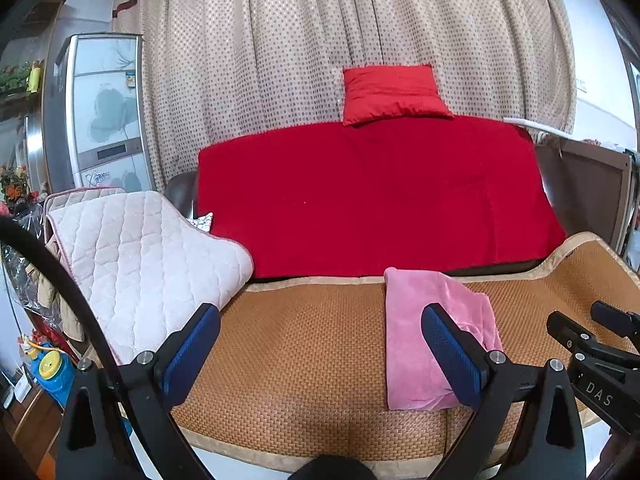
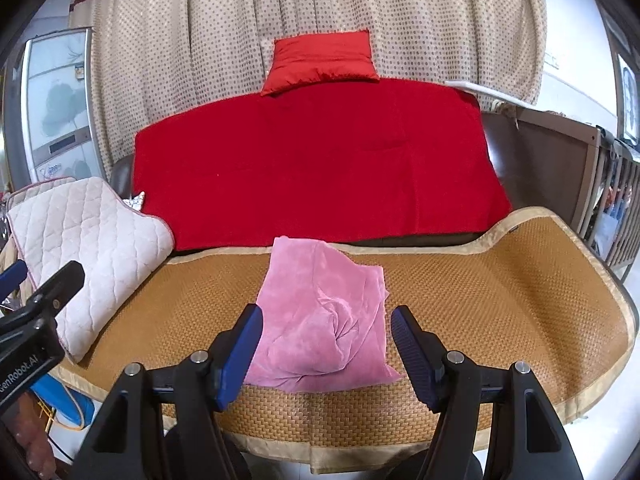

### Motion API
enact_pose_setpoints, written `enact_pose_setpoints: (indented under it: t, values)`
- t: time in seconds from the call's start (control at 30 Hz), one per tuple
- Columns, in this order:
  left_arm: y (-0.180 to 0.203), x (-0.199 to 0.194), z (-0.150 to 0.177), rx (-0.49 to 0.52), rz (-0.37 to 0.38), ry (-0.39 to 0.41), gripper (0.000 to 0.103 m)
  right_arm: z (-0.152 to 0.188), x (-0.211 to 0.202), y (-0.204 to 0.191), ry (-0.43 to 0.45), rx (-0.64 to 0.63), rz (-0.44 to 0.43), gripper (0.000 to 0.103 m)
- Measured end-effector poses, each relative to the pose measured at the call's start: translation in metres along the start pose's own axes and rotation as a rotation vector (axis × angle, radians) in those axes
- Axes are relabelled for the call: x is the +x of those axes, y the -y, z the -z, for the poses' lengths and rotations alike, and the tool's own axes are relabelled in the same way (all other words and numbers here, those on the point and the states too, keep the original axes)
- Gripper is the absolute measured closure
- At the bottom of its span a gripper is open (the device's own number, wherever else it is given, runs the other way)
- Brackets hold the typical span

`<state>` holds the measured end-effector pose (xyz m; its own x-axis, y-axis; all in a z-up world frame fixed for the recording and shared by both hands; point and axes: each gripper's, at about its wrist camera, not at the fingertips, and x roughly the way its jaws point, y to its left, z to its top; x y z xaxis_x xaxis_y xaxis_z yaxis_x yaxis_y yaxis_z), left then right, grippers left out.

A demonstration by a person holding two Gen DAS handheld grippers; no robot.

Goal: Fold large clothes

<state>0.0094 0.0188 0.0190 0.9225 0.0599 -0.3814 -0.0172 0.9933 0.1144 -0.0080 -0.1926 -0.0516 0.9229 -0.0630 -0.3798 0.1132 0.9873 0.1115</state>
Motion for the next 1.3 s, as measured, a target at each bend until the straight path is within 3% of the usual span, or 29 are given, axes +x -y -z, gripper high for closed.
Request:
enact_pose_setpoints:
  t: [0.37, 0.97, 1.3]
  values:
    - [-0.006, -0.015, -0.004, -0.003, 0.01, 0.033, 0.003, -0.002, -0.01, -0.009, 0.016, -0.021, -0.006, 0.032]
    - [0.008, 0.035, -0.011, -0.001, 0.037, -0.027, 0.003, -0.006, 0.042, -0.007, -0.044, -0.016, -0.008, 0.032]
    - [0.011, 0.045, -0.008, -0.001, 0.057, -0.045, 0.003, -0.009, 0.045, -0.007, -0.028, -0.006, -0.014, 0.032]
